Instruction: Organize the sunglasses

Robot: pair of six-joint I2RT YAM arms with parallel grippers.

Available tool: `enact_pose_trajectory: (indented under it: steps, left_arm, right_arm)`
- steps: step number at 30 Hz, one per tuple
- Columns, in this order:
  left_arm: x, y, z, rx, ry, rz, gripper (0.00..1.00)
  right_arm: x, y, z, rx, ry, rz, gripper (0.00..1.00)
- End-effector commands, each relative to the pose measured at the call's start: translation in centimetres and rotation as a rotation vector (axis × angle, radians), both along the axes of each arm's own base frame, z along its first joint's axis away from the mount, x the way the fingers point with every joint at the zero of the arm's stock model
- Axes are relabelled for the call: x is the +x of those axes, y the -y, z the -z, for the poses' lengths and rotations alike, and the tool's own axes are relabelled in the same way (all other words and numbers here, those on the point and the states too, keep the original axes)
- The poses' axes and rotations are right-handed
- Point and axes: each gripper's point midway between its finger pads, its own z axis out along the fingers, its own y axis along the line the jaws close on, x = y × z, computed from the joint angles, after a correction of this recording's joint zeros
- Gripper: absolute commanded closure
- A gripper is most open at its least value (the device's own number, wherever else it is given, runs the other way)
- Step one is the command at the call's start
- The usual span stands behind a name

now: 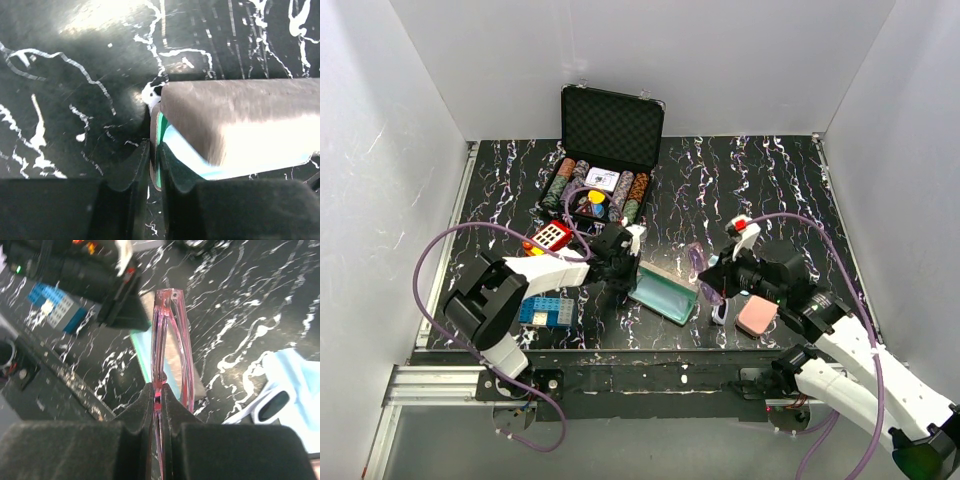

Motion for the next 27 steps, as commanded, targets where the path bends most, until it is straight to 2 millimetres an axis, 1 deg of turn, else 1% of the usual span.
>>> enact_pose_trajectory:
  steps: [1, 4, 7, 8, 9, 11, 12, 14, 15, 17, 18, 20, 22, 24, 25, 27]
  left_arm:
    - [-0.8, 2.1, -0.2, -0.013, 0.028, 0.157, 0.81]
    - [-0.7, 1.9, 0.0, 0.006, 0.037, 0.143, 0.71]
    - [-0.2, 1.6, -1.0, 0.003, 0.071, 0.109, 0.65]
    - [0.1, 1.7, -1.6, -0.005, 0.088, 0.094, 0.61]
    - [0.3, 1.6, -2.4, -0.012, 0.107, 0.077, 0.53]
    - [0.8, 1.4, -4.2, -0.028, 0.145, 0.040, 0.45]
    - [1.3, 1.0, -5.3, -0.027, 0.170, 0.003, 0.40]
    - [2.1, 0.0, -7.4, -0.031, 0.231, -0.080, 0.19]
    - [2.6, -0.9, -8.6, -0.026, 0.262, -0.148, 0.15]
    - [2.7, -3.2, -10.2, -0.001, 0.295, -0.282, 0.02]
    - [2.7, -4.4, -10.9, 0.010, 0.300, -0.359, 0.02]
    - [1.9, -6.9, -12.4, 0.009, 0.298, -0.510, 0.02]
    - [0.5, -9.4, -13.0, 0.025, 0.269, -0.648, 0.02]
    - [-1.0, -12.1, -13.2, 0.041, 0.241, -0.793, 0.02]
    - [-1.7, -13.1, -13.1, 0.049, 0.226, -0.843, 0.02]
    - [-3.2, -14.3, -12.4, 0.077, 0.193, -0.876, 0.02]
  right_arm:
    - [-2.9, -1.6, 0.8, -0.002, -0.009, -0.231, 0.99]
    - [-3.5, -1.9, 0.7, 0.006, -0.013, -0.273, 0.99]
    - [-3.5, -2.0, 0.5, 0.008, -0.010, -0.274, 0.99]
    - [-3.6, -2.0, 0.4, 0.009, -0.009, -0.283, 0.99]
    - [-3.8, -2.2, 0.4, 0.011, -0.013, -0.298, 0.99]
    - [-4.1, -2.5, 0.2, 0.014, -0.017, -0.332, 0.99]
    - [-4.3, -2.6, 0.1, 0.012, -0.020, -0.350, 0.99]
    - [-4.6, -2.8, 0.1, 0.000, -0.022, -0.386, 0.99]
    - [-4.6, -3.0, 0.0, -0.005, -0.018, -0.402, 0.99]
    - [-4.4, -3.3, -0.2, -0.014, -0.010, -0.417, 0.99]
    - [-4.4, -3.5, -0.3, -0.020, -0.003, -0.430, 0.99]
    - [-4.2, -4.0, -0.2, -0.028, 0.009, -0.456, 0.99]
    - [-4.0, -4.8, -0.1, -0.037, 0.019, -0.489, 0.99]
    - [-3.8, -5.6, 0.3, -0.060, 0.018, -0.522, 0.98]
    - [-3.6, -6.0, 0.8, -0.079, 0.007, -0.532, 0.99]
    - [-3.0, -6.6, 1.6, -0.119, 0.005, -0.556, 0.99]
